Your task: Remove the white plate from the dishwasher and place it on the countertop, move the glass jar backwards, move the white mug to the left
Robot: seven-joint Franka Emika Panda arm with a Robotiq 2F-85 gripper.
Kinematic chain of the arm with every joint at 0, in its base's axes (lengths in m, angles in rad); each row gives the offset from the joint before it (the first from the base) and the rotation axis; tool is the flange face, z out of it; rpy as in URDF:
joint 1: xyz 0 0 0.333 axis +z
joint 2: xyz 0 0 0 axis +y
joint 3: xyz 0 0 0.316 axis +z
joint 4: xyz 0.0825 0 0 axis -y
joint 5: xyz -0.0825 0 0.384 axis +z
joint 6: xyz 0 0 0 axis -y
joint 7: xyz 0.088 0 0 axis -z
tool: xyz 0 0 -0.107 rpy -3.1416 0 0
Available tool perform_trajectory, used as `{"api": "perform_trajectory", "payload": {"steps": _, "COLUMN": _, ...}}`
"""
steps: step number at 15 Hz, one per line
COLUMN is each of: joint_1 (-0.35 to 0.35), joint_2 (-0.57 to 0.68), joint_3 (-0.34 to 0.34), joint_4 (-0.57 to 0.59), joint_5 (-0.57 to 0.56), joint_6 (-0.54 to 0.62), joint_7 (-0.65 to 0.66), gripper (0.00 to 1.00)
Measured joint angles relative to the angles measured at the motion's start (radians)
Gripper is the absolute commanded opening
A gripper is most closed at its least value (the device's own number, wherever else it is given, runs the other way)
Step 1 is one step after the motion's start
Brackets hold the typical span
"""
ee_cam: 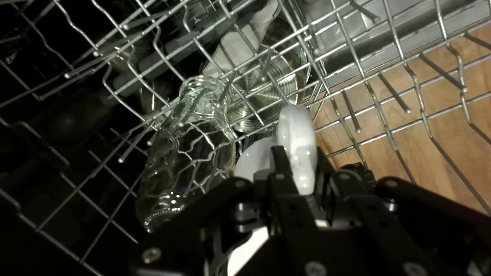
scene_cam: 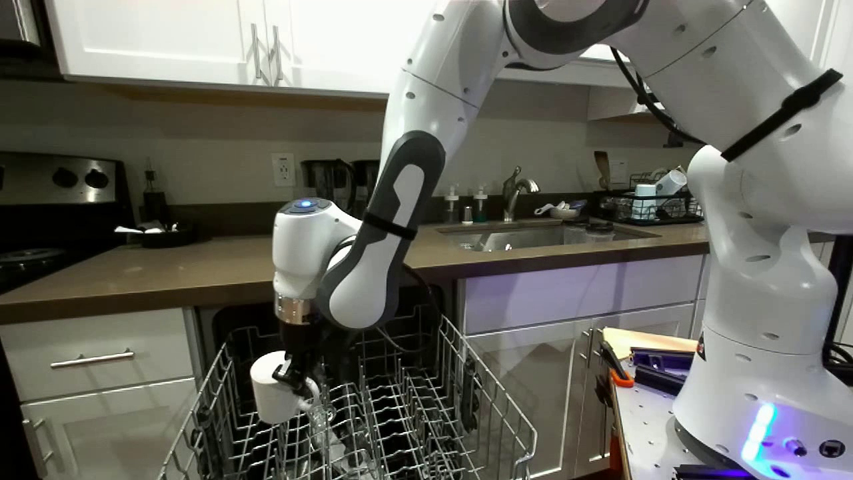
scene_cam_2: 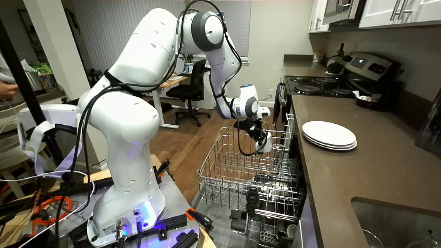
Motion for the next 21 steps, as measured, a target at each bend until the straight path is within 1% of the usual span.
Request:
{"api": "perform_trajectory", "payload": {"steps": 5, "joint_1": -0.047, "joint_2": 0.057, "joint_3": 0.037, "joint_4": 0.038, "joint_5": 0.054, "joint_6": 0.027, "joint_7": -0.05, "gripper": 0.05}}
{"api": "perform_trajectory", "payload": {"steps": 9, "joint_1": -0.07, "joint_2": 0.092, "joint_3": 0.055, "joint_4": 0.074, "joint_5": 0.079, "joint_6": 0.028, "joint_7": -0.078, "gripper": 0.05}}
{"api": "perform_trajectory", "payload": {"steps": 21, "joint_1": -0.085, "joint_2": 0.169, "joint_3": 0.076, "joint_4": 0.153, "joint_5": 0.098, "joint_6": 0.026, "joint_7": -0.104, "gripper": 0.05}}
